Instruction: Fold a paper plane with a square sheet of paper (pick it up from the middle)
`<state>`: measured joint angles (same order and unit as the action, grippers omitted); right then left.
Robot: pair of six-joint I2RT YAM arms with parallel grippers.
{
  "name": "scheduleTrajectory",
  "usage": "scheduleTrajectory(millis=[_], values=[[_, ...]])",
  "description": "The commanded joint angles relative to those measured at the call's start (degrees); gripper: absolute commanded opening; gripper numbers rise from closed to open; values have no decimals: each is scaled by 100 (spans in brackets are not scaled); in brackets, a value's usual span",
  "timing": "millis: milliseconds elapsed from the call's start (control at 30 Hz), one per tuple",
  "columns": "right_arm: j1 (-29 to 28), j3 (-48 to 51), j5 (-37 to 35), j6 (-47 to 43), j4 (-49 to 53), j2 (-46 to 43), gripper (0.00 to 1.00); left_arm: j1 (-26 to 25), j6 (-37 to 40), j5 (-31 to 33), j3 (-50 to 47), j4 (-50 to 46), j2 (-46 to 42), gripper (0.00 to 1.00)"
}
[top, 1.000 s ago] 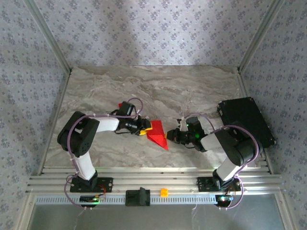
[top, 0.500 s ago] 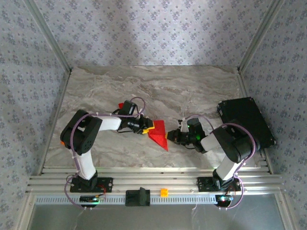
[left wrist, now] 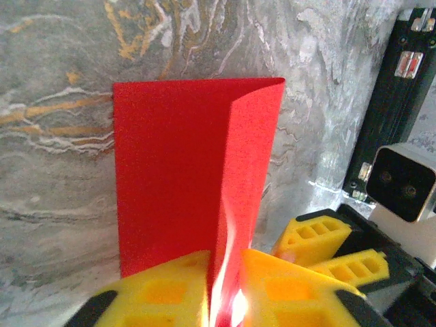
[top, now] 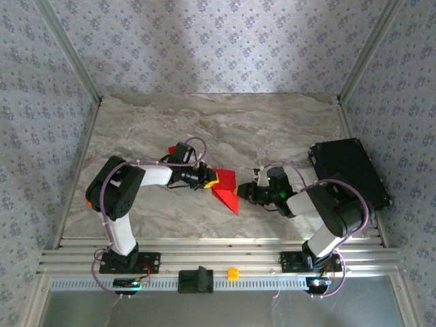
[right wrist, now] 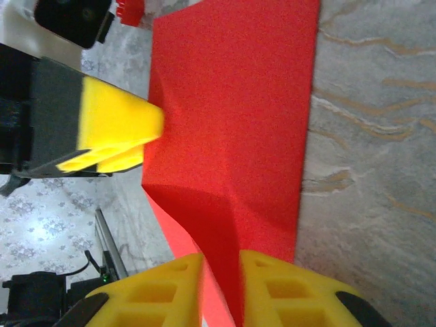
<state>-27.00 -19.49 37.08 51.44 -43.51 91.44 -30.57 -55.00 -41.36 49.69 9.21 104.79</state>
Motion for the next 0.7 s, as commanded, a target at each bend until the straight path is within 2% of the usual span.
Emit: scheduleTrajectory(millis=[0,267,400,467,567,667], values=[[29,-58,-261,-238,757,-444,29,-45,-19,91,-87,80,-170,11],[-121,-286,-1638,-992,2996,-1942,41,-70,-226,635,-496,230,-660,3],[-164,-358,-1814,-1101,3433,-2329,42,-149,-394,1015,-751,339,-997,2],[-278,-468,-1777,-1183,3577,-2398,39,-222,-462,1250,-866,316,-1185,2],[-714,-648,-2028,-1428,3722,-2450,35,-309,-543,1506,-951,261,-1364,2],[-1496,-706,-3064,-1901,3814,-2559,34,-345,-621,1609,-978,252,-1444,2]])
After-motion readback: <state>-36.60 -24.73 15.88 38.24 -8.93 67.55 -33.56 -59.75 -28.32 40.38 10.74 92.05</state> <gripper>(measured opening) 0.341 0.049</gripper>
